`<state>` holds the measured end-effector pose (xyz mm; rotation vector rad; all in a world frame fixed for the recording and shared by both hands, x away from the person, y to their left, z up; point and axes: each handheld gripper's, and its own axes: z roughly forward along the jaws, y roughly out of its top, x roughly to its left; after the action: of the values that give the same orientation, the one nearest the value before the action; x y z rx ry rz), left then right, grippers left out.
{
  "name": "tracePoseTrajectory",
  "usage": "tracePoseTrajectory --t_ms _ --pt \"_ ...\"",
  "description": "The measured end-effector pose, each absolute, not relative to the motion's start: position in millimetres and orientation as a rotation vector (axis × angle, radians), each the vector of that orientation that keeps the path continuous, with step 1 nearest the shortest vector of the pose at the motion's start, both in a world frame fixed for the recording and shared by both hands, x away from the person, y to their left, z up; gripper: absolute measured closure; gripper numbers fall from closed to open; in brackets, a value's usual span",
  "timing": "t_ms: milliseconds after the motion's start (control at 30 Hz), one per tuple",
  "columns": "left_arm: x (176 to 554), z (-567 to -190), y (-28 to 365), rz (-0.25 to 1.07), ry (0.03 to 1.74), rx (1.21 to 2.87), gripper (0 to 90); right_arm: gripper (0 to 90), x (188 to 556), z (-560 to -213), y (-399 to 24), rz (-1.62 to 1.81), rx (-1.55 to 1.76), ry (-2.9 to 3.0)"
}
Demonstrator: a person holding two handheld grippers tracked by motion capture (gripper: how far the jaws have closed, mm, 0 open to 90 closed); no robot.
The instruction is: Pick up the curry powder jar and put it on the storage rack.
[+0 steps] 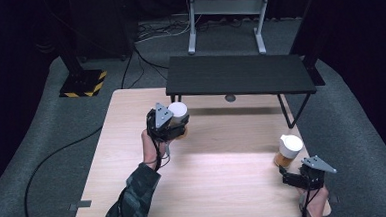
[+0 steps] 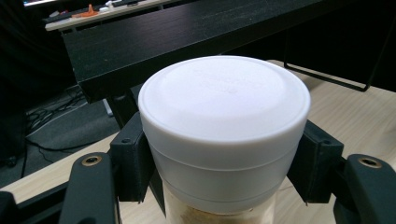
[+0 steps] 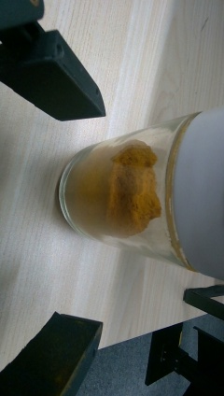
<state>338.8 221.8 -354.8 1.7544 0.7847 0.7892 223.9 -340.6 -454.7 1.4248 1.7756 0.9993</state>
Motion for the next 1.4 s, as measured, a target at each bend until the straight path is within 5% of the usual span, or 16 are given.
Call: tracePoseTrajectory --t_ms 1400 --pt "366.4 -319.7 234.1 0.724 0.782 1.717 33.3 0.0 224.2 -454.6 -341.0 1.001 1.427 1.777"
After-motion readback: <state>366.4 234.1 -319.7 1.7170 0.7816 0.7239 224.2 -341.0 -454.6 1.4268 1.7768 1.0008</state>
